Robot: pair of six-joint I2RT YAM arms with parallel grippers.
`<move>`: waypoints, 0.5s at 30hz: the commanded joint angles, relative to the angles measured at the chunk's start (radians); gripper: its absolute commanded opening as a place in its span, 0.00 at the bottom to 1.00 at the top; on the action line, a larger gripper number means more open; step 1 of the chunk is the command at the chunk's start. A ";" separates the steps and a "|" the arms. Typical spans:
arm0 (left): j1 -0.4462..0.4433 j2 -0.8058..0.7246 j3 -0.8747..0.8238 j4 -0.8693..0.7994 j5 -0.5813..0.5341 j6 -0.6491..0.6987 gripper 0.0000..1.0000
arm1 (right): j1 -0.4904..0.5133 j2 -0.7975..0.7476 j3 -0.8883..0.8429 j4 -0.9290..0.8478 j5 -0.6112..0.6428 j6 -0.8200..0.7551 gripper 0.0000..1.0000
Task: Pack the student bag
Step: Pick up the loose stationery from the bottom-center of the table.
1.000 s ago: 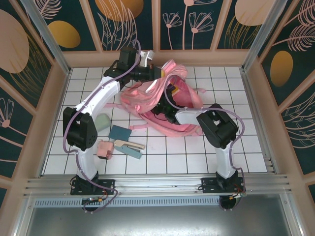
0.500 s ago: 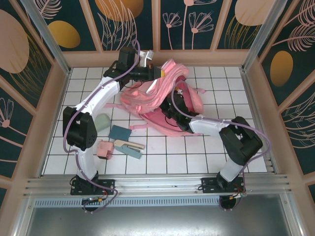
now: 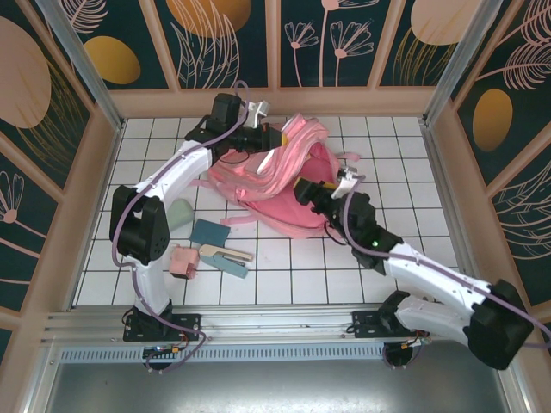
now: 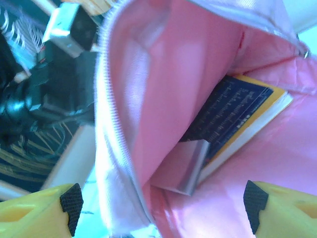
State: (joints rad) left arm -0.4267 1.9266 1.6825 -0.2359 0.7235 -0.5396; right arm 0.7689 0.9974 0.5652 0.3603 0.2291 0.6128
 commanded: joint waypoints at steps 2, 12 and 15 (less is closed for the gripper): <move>0.023 -0.043 0.009 0.007 -0.091 0.010 0.00 | 0.042 -0.127 -0.088 -0.091 -0.114 -0.299 0.84; 0.023 0.021 -0.004 0.068 -0.068 -0.018 0.00 | 0.268 0.321 0.376 -0.586 -0.176 -0.490 0.84; 0.023 0.030 -0.041 0.115 -0.047 -0.051 0.00 | 0.285 0.510 0.530 -0.694 -0.209 -0.540 0.87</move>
State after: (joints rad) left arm -0.4244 1.9320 1.6688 -0.2077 0.6834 -0.5571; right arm 1.0420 1.3945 1.0019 -0.1242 0.0727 0.1596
